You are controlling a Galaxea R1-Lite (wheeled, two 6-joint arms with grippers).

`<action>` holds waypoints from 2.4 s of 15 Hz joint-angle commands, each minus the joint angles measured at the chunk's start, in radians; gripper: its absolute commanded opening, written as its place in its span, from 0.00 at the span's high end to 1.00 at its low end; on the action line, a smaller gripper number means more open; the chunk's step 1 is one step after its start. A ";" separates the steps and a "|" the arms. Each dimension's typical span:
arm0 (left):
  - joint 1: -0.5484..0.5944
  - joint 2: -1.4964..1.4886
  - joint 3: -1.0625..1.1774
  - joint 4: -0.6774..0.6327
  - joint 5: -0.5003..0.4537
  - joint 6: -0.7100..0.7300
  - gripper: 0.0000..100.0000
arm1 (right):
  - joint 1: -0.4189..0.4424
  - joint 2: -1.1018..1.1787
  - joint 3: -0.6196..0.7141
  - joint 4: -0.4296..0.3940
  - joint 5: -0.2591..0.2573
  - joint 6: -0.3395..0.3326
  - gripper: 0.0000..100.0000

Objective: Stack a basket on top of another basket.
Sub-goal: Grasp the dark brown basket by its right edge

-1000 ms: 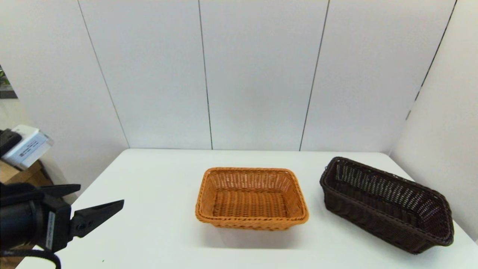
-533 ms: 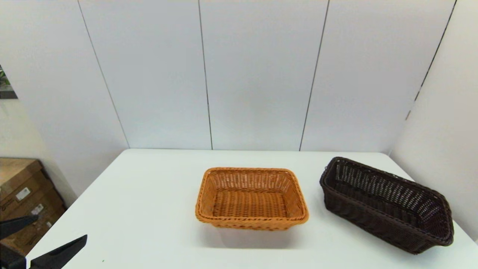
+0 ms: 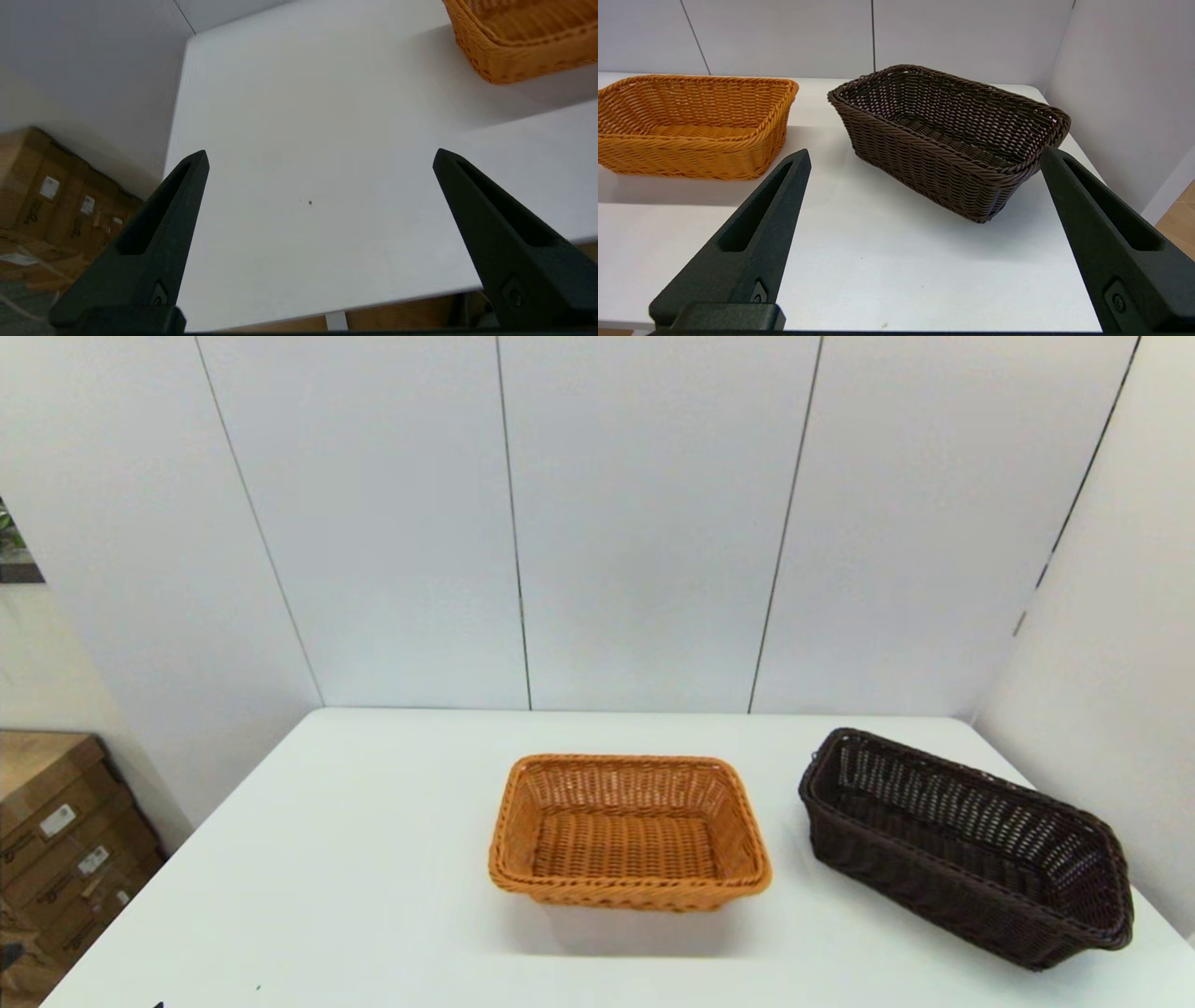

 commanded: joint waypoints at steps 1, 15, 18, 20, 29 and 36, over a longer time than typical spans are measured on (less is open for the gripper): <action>0.073 -0.167 0.119 -0.110 -0.028 0.014 0.00 | 0.001 0.001 0.000 0.000 0.001 0.000 0.00; 0.118 -0.468 0.168 -0.051 -0.055 0.007 0.00 | 0.001 0.001 0.000 0.000 0.001 0.000 0.00; 0.118 -0.469 0.168 -0.048 -0.068 0.001 0.00 | 0.001 0.001 0.000 0.000 0.001 0.000 0.00; 0.118 -0.469 0.168 -0.041 -0.089 -0.010 0.00 | -0.001 0.001 0.000 0.000 0.001 0.000 0.00; 0.118 -0.469 0.166 0.019 -0.085 -0.156 0.00 | 0.001 0.001 0.000 0.000 0.001 0.000 0.00; 0.118 -0.469 0.166 0.018 -0.075 -0.199 0.00 | 0.001 0.001 0.000 0.000 0.001 0.000 0.00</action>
